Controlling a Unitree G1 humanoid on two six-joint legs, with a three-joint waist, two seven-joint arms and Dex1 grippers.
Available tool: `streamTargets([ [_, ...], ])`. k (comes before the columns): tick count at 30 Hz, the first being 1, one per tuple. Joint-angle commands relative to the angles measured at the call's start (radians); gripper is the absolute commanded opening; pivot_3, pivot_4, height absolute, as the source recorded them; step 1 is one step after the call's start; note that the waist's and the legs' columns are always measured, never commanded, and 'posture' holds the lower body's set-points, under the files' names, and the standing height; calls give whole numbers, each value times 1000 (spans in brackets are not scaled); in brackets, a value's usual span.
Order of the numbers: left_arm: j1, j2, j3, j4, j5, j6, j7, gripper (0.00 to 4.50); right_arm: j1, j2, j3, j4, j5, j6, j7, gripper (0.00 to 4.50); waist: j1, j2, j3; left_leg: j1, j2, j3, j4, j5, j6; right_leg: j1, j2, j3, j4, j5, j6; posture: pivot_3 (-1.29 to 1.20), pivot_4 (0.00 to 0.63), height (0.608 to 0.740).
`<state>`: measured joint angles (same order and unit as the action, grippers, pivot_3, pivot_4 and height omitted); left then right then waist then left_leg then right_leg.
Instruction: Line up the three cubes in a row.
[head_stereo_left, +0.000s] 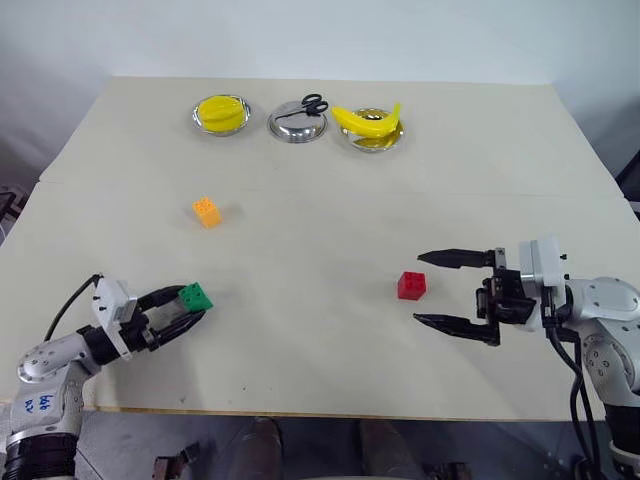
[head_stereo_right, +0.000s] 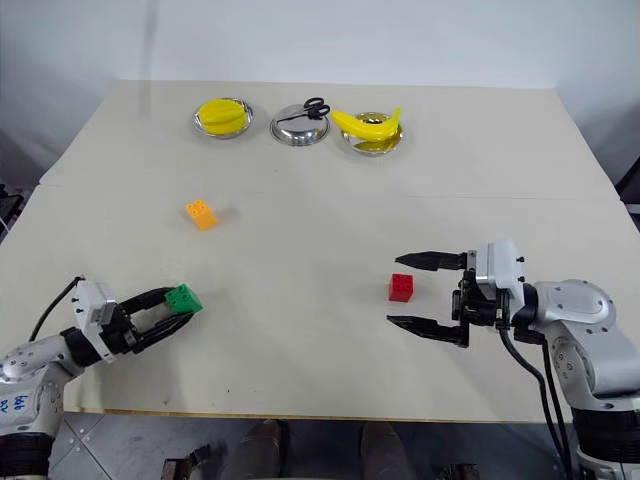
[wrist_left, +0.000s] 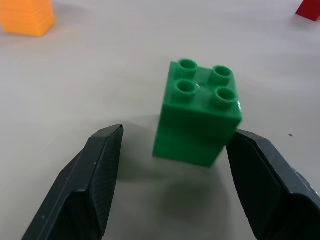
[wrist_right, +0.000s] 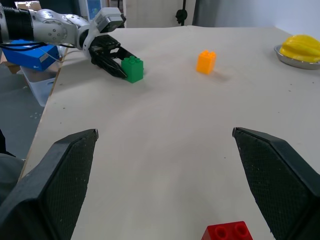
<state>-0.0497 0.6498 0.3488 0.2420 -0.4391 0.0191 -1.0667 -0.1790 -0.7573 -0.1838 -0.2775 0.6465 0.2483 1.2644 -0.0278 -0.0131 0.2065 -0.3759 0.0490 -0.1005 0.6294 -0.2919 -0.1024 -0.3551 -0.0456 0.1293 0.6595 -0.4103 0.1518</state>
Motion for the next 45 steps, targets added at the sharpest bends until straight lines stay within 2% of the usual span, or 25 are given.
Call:
streamTargets([
  [1, -20, 7, -6, 19, 2, -12, -6, 2560, 19, -9, -17, -45, 17, -2, -3, 4500, 0, 0, 0, 0, 0, 0, 0, 0, 0, 0, 0, 0, 0, 0, 0, 0, 150, 740],
  [4, -43, 3, -34, 6, -3, -12, -32, 1619, 58, -28, -46, -47, 16, -9, 5, 4500, 1, 0, 0, 0, 0, 0, 0, 0, 0, 0, 0, 0, 0, 0, 0, 0, 150, 740],
  [5, -49, 2, -44, -2, -6, -10, -41, 1482, 66, -34, -54, -48, 16, -11, 6, 4500, 1, 0, 0, 0, 0, 0, 0, 0, 0, 0, 0, 0, 0, 0, 0, 0, 150, 740],
  [8, -106, -1, -125, -74, -18, 20, -108, 1484, 106, -59, -99, -43, 13, -30, 19, 4500, 2, 0, 0, 0, 0, 0, 0, 0, 0, 0, 0, 0, 0, 0, 0, 0, 150, 740],
  [11, -227, -6, -270, -107, 38, 6, -200, 1484, 160, -80, -163, -37, 8, -51, 28, 4500, 12, 0, 0, 0, 0, 0, 1, 0, 0, 0, 0, 0, 0, 0, 0, 0, 150, 740],
  [13, -326, -42, -343, -92, 52, 19, -223, 1484, 199, -90, -209, -34, 11, -54, 28, 4500, 19, 0, 0, -1, -1, 0, 2, 0, 0, 1, 0, -1, 0, 0, 1, 0, 150, 740],
  [16, -494, -160, -463, 5, 105, -4, -245, 1484, 271, -89, -289, -44, 0, -72, 14, 4500, 27, 0, 0, -1, -1, 0, 3, 0, 0, 1, 0, 0, 0, 1, 1, 0, 150, 740],
  [21, -675, -347, -581, 229, 223, -53, -194, 1484, 406, -26, -390, -91, -3, -168, 15, 4500, 21, -1, 0, -1, -2, 1, 4, 1, -2, 2, 1, 0, -2, 1, 1, 0, 150, 740],
  [27, -757, -438, -626, 414, 321, -126, -140, 1484, 502, 9, -431, -144, 25, -177, -22, 4500, 0, -1, 1, -1, -2, 1, 3, 1, -2, 2, 1, 1, -3, 1, 2, 0, 150, 740],
  [30, -771, -460, -626, 460, 345, -141, -120, 1484, 521, 34, -422, -150, 31, -193, -23, 4500, 1, -2, 1, -1, -2, 1, 3, 2, -1, 2, 1, 1, -2, 1, 2, 0, 150, 740],
  [37, -781, -435, -602, 486, 350, -110, -120, 1484, 495, 205, -275, -14, 20, -384, 85, 4500, 1, -3, 1, 0, -2, 0, 4, 3, -3, 4, 1, 0, -2, 1, 3, 0, 150, 740],
  [45, -775, -369, -575, 453, 339, -88, -154, 1484, 451, 237, -162, 147, -45, -526, 155, 4500, 1, -3, 1, 3, -2, 0, 2, 4, -4, 4, 1, 1, 0, 1, 3, 0, 150, 740],
])
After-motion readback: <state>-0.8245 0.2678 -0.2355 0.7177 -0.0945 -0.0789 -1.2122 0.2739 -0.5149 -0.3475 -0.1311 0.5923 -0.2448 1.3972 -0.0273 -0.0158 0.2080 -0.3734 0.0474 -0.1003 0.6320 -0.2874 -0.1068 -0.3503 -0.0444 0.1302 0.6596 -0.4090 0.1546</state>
